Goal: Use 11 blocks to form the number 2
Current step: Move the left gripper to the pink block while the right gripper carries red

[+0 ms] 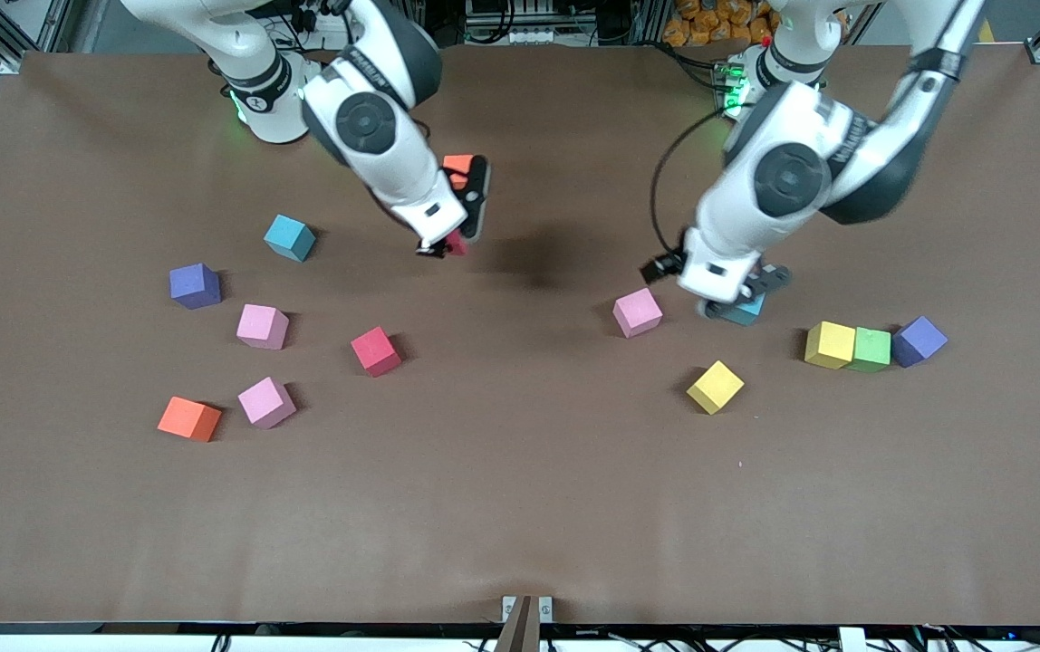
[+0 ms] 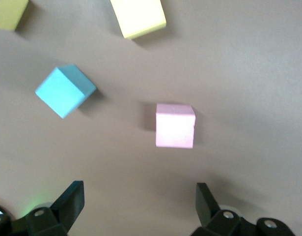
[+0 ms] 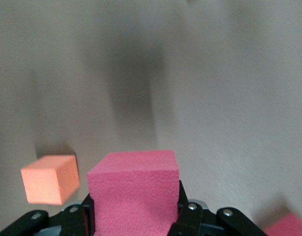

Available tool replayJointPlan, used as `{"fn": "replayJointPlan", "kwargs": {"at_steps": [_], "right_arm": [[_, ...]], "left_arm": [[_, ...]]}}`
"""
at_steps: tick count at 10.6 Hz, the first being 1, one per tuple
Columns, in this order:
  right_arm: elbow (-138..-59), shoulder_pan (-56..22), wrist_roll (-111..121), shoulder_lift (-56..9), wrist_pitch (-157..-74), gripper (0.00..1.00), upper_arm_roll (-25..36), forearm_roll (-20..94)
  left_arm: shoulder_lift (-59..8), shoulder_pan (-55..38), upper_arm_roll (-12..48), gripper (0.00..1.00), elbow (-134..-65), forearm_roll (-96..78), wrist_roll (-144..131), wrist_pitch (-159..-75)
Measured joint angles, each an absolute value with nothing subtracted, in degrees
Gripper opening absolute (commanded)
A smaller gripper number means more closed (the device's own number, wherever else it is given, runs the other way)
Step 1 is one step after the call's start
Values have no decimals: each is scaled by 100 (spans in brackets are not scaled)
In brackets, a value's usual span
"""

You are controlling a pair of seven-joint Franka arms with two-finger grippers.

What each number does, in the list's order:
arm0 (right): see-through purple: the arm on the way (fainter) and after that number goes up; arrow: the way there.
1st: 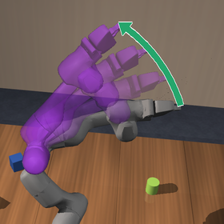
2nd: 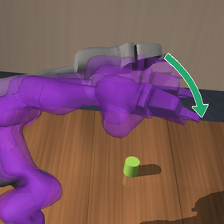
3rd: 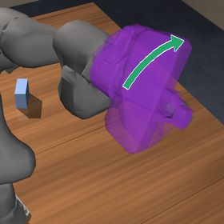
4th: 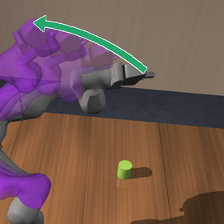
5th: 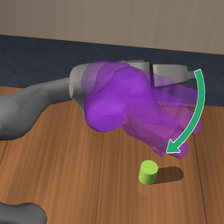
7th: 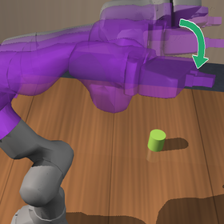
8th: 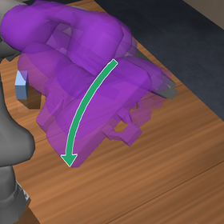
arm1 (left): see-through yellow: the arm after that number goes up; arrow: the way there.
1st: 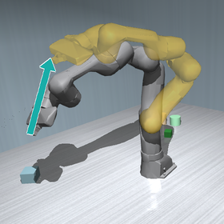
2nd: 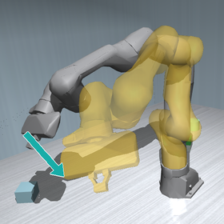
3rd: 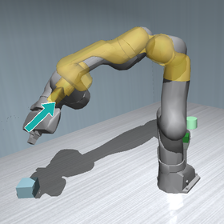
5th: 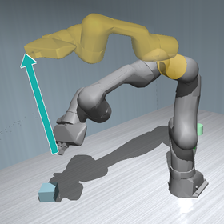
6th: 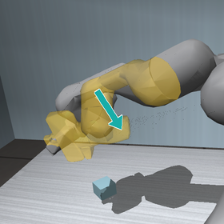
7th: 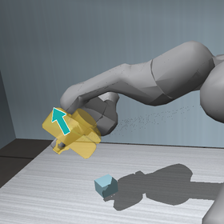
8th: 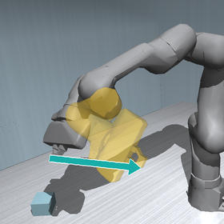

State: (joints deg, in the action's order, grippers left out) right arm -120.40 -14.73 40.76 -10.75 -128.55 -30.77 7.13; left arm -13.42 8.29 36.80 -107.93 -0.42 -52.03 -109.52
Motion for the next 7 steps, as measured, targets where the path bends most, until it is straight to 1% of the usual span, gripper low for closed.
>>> {"fn": "replayJointPlan", "kwargs": {"at_steps": [2, 4, 7], "right_arm": [[-12267, -1530, 3890, -1185, -13365, 36, -3372, 713], [-12540, -1806, 3857, -1280, -13808, 36, -3421, 712], [-12893, -2359, 3432, -1291, -14185, 36, -3428, 709]], "left_arm": [[-1498, 802, 3405, 100, -10769, -42, -4599, -10953], [-1656, 796, 3223, 100, -10754, -42, -4122, -10966], [-1832, 730, 3152, 100, -10734, -42, -4071, -11091]]}}
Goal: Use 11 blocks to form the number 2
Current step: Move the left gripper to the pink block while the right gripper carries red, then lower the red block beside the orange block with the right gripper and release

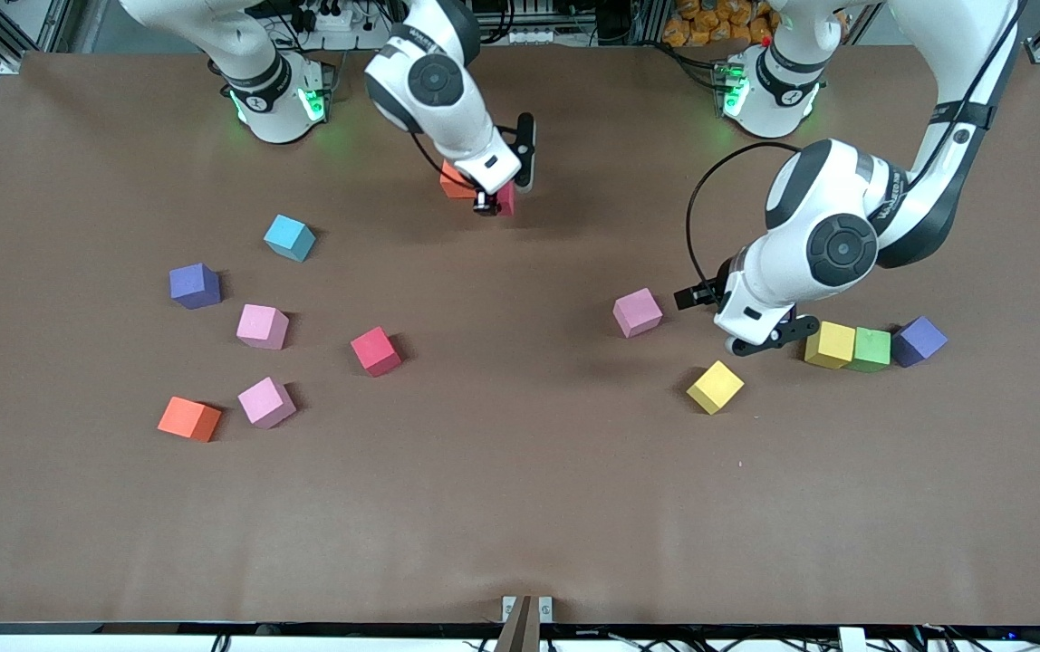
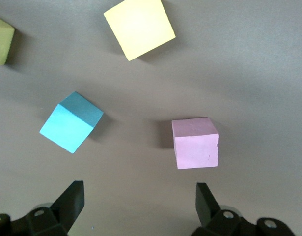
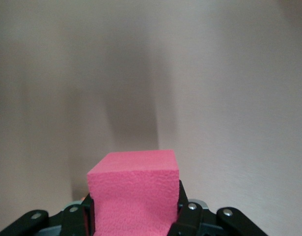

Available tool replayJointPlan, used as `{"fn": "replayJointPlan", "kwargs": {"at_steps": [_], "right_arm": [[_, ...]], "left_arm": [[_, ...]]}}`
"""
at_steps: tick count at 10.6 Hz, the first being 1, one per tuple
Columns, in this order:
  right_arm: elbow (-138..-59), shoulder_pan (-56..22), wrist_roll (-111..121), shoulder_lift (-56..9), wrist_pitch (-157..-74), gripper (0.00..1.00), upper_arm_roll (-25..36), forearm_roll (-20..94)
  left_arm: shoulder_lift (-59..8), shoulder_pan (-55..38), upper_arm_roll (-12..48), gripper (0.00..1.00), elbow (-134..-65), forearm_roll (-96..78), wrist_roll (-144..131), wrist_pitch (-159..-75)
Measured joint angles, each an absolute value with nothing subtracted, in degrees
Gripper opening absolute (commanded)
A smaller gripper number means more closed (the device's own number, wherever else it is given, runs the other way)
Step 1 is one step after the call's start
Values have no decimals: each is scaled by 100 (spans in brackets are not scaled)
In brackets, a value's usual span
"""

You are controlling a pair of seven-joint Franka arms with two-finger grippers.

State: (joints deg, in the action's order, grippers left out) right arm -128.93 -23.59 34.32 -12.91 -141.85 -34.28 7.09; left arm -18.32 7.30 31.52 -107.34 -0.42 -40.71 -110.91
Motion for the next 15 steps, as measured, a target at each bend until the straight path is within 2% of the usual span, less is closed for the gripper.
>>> {"fn": "replayJointPlan", "kwargs": {"at_steps": [4, 9, 15], "right_arm": [[-13566, -2647, 3285, -1286, -14898, 36, -3428, 697], [-14074, -2724, 3160, -1281, -15586, 36, -3428, 686], [-14254, -2814, 2993, -1278, -15806, 36, -3428, 684]], "left_arm": [[-1904, -88, 2159, 100, -10690, -45, -4304, -11349], [-1986, -259, 2019, 100, -10575, -45, -4855, -11834], [-2129, -251, 1939, 100, -10492, 247, -4849, -12015]]}}
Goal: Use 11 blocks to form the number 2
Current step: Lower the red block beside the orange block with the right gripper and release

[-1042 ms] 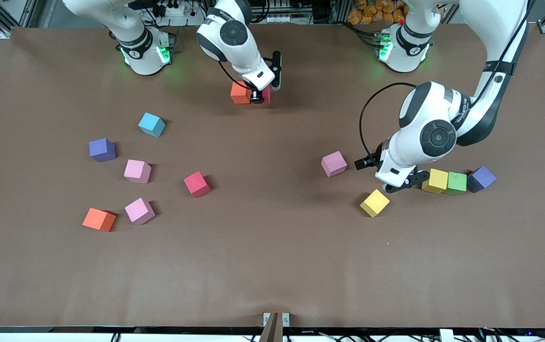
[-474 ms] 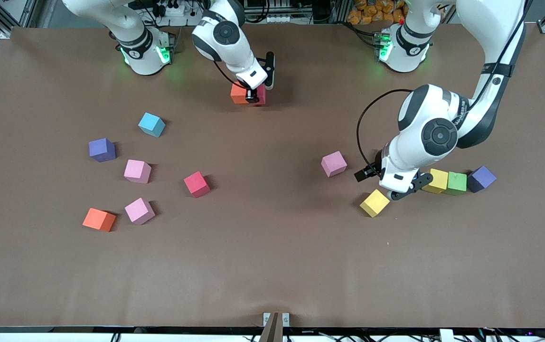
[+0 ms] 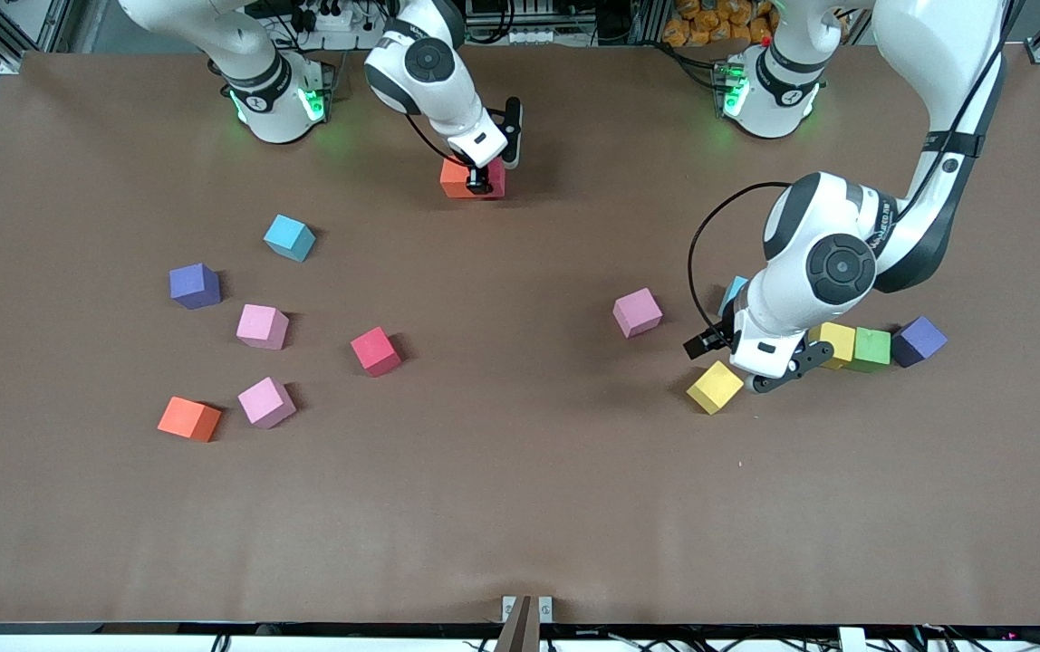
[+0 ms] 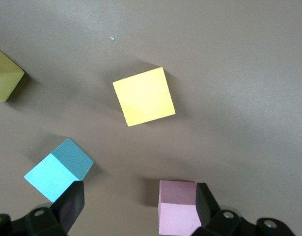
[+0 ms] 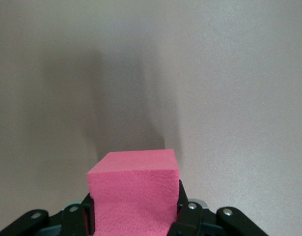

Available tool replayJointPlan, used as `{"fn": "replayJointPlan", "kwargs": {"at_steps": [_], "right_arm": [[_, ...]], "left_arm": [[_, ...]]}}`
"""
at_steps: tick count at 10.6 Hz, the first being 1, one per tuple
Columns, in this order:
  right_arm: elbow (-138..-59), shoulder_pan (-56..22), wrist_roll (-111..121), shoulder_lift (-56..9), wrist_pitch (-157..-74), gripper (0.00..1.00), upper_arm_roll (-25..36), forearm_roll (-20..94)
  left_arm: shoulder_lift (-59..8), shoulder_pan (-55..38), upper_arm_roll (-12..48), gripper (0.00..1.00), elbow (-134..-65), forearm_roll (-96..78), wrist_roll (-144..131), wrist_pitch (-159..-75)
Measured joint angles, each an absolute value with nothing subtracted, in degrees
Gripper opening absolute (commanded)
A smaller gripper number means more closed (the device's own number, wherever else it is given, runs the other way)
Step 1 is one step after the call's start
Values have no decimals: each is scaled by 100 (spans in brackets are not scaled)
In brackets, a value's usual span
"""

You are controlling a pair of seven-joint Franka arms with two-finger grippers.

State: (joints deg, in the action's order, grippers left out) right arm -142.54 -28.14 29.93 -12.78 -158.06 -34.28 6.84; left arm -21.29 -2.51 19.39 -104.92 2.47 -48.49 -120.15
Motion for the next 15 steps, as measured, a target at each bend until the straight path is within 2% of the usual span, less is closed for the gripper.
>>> {"fn": "replayJointPlan", "kwargs": {"at_steps": [10, 11, 15], "right_arm": [[-14324, -2889, 2872, -1284, -15954, 35, -3428, 684], [-14329, -2905, 2853, -1292, -15960, 37, -3428, 684], [-14353, -2914, 2780, -1387, -16034, 63, -3423, 684]], "left_arm": [[-2193, -261, 1941, 100, -10488, 251, -4845, -12015], [-2193, -282, 1942, 100, -10483, 252, -4844, -12015], [-2244, -490, 1815, 100, -10464, 252, -4846, -12015]]}}
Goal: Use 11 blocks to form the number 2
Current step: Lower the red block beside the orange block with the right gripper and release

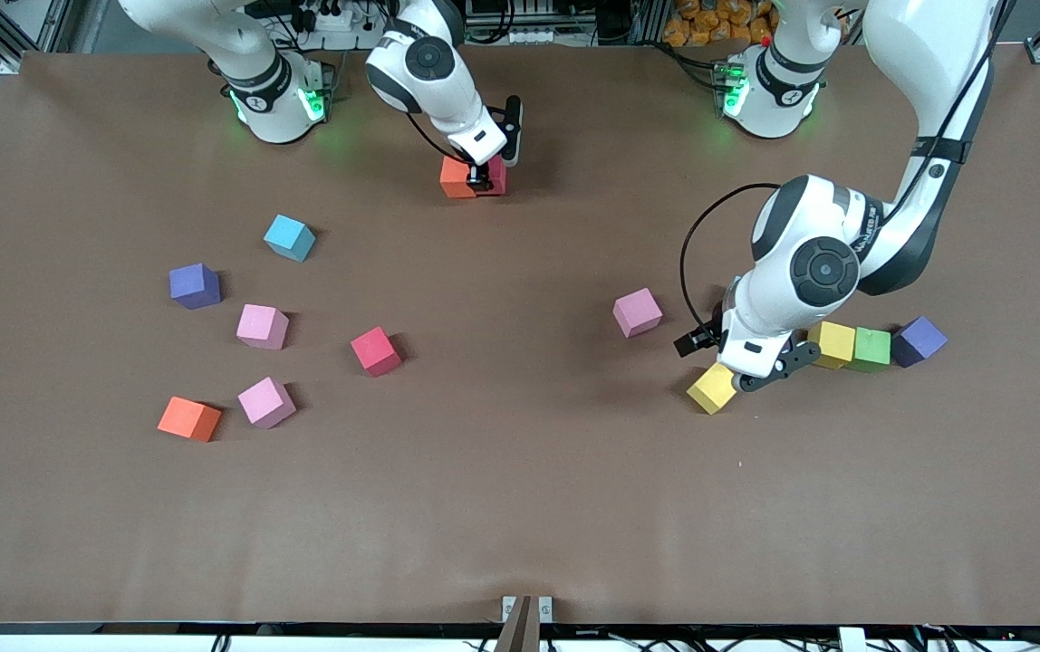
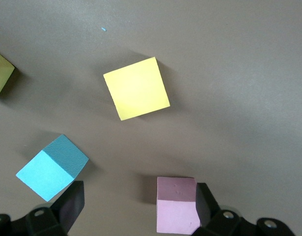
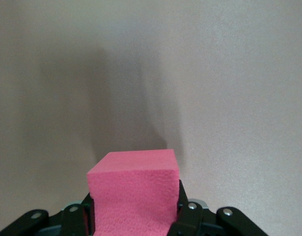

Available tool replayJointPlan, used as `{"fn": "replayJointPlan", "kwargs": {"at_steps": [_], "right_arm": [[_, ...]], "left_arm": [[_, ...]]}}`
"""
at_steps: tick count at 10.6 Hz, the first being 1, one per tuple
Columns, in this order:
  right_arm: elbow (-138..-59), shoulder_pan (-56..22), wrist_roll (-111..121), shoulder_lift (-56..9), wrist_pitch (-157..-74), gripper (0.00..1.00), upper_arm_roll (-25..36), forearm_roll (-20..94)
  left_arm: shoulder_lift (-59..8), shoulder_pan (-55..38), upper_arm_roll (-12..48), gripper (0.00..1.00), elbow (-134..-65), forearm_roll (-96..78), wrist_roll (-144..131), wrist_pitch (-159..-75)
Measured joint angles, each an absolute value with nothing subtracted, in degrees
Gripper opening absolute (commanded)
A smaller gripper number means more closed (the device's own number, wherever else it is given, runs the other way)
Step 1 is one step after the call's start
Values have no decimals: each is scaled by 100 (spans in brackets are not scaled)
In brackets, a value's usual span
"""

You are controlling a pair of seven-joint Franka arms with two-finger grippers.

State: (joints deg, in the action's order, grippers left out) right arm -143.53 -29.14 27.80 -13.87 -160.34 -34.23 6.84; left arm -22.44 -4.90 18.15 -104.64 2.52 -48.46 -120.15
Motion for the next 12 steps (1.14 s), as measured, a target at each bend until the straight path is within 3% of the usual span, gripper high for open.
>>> {"fn": "replayJointPlan", "kwargs": {"at_steps": [3, 5, 12], "right_arm": [[-14354, -2916, 2747, -1400, -16043, 90, -3423, 684], [-14354, -2917, 2741, -1400, -16064, 96, -3423, 684], [-14367, -2920, 2582, -1416, -16102, 100, -3417, 684]], "left_arm": [[-2279, -742, 1639, 100, -10436, 252, -4848, -12015], [-2287, -745, 1607, 100, -10436, 252, -4848, -12015], [-2288, -744, 1593, 100, -10415, 252, -4872, -12015]]}}
